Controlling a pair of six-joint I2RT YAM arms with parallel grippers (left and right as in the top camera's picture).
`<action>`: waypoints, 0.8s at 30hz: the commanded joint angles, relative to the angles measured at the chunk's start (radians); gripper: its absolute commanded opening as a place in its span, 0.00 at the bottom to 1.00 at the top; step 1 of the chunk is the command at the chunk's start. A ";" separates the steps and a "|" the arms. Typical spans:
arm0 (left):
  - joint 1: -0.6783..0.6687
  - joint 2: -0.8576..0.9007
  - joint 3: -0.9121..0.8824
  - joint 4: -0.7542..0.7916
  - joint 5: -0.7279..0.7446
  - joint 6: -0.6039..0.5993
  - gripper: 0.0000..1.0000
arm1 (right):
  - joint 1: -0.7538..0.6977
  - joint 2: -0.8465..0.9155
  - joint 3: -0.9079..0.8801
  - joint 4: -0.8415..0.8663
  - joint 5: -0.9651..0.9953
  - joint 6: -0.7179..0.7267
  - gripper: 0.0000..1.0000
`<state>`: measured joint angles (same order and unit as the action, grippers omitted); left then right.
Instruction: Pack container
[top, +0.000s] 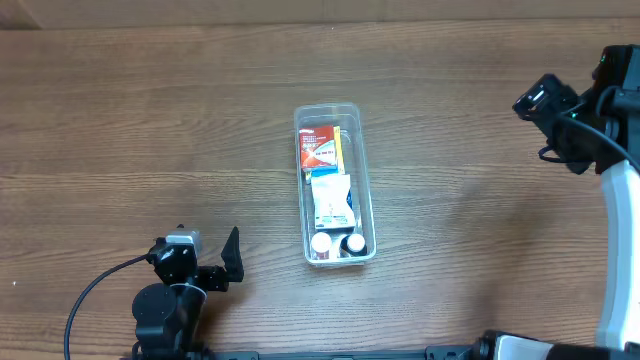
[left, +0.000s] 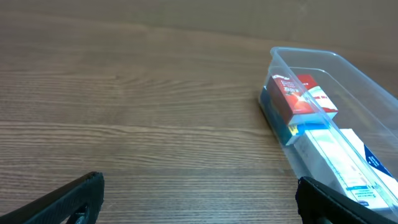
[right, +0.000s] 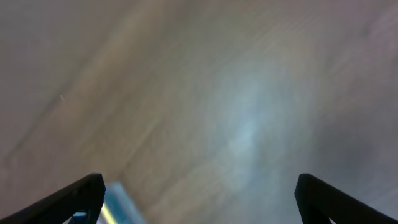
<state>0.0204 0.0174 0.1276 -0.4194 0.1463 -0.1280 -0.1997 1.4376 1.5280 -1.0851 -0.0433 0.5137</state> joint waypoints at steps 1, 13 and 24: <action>0.006 -0.014 -0.007 0.006 0.011 -0.010 1.00 | 0.075 -0.172 -0.094 0.132 0.069 -0.166 1.00; 0.006 -0.013 -0.007 0.006 0.011 -0.010 1.00 | 0.179 -0.789 -0.830 0.409 0.064 -0.413 1.00; 0.006 -0.013 -0.007 0.006 0.011 -0.010 1.00 | 0.179 -1.199 -1.203 0.426 0.042 -0.413 1.00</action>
<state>0.0204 0.0151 0.1257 -0.4183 0.1467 -0.1280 -0.0235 0.3069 0.3885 -0.6693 0.0032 0.1108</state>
